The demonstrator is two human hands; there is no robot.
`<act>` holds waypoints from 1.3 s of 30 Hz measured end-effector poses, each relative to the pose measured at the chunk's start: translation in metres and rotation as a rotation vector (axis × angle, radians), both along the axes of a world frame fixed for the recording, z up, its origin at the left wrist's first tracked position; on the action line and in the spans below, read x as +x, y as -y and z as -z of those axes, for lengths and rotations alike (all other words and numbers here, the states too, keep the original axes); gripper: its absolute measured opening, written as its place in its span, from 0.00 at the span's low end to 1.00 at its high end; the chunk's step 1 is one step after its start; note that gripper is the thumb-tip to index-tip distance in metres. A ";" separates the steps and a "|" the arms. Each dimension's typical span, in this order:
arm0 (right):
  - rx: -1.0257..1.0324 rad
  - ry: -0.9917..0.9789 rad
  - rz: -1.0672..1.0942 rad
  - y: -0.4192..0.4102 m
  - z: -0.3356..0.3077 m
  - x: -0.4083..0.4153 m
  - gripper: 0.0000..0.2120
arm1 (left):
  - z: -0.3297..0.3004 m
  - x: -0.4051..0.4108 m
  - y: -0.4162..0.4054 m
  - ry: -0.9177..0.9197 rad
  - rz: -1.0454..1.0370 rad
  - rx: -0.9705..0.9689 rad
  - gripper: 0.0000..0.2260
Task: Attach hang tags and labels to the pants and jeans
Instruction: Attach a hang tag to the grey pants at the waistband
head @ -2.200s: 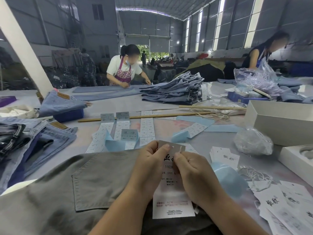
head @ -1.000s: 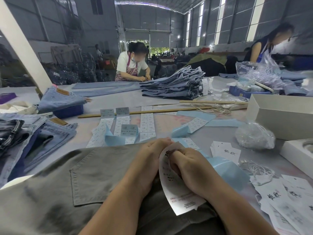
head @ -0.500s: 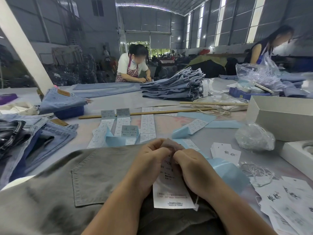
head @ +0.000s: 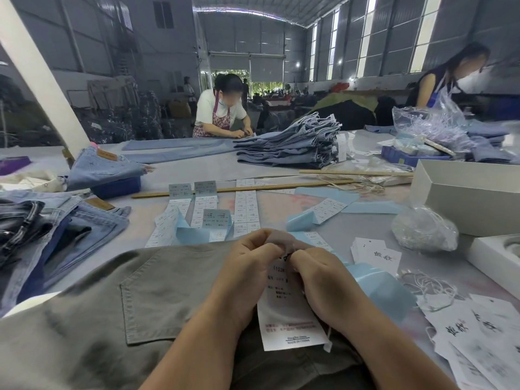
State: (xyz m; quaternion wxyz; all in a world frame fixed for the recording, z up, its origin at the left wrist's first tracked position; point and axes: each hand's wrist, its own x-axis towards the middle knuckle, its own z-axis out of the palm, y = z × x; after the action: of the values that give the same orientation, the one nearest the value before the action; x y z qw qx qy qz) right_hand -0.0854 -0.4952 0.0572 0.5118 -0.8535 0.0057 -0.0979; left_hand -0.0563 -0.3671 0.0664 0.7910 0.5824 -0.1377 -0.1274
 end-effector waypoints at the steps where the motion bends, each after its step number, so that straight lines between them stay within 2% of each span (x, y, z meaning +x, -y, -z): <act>1: -0.004 0.005 0.003 0.001 0.001 0.000 0.23 | 0.000 0.000 0.000 0.000 0.009 -0.006 0.11; 4: -0.016 0.008 -0.002 0.000 0.000 0.000 0.20 | -0.002 -0.001 0.000 -0.007 0.041 -0.030 0.07; 6: -0.009 -0.015 -0.005 0.000 -0.001 0.000 0.22 | -0.003 -0.001 -0.001 -0.039 0.072 -0.060 0.09; 9: 0.001 -0.042 0.020 0.000 -0.001 0.000 0.22 | -0.003 0.001 -0.002 -0.131 0.092 -0.120 0.18; 12: -0.016 -0.024 0.025 -0.001 -0.002 -0.002 0.18 | -0.005 0.002 -0.003 -0.119 0.121 -0.052 0.13; 17: -0.069 -0.040 -0.005 0.000 -0.003 -0.003 0.27 | -0.007 0.003 -0.006 -0.097 0.124 0.047 0.15; 21: -0.089 -0.014 -0.006 -0.002 -0.002 -0.004 0.21 | -0.007 0.006 -0.009 -0.099 0.165 0.086 0.08; 26: -0.104 -0.025 -0.013 -0.001 -0.003 -0.006 0.21 | -0.006 0.005 -0.010 -0.111 0.183 0.053 0.04; 34: -0.136 -0.015 -0.019 -0.002 -0.005 -0.010 0.23 | -0.005 0.006 -0.012 -0.079 0.221 0.085 0.05; 39: -0.131 -0.016 -0.017 -0.002 -0.003 -0.010 0.20 | -0.002 0.008 -0.014 -0.078 0.253 0.084 0.07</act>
State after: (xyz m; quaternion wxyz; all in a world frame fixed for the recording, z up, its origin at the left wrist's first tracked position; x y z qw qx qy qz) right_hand -0.0952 -0.4936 0.0605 0.4558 -0.8858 -0.0039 -0.0869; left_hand -0.0480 -0.3534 0.0685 0.7482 0.5877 -0.1737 -0.2543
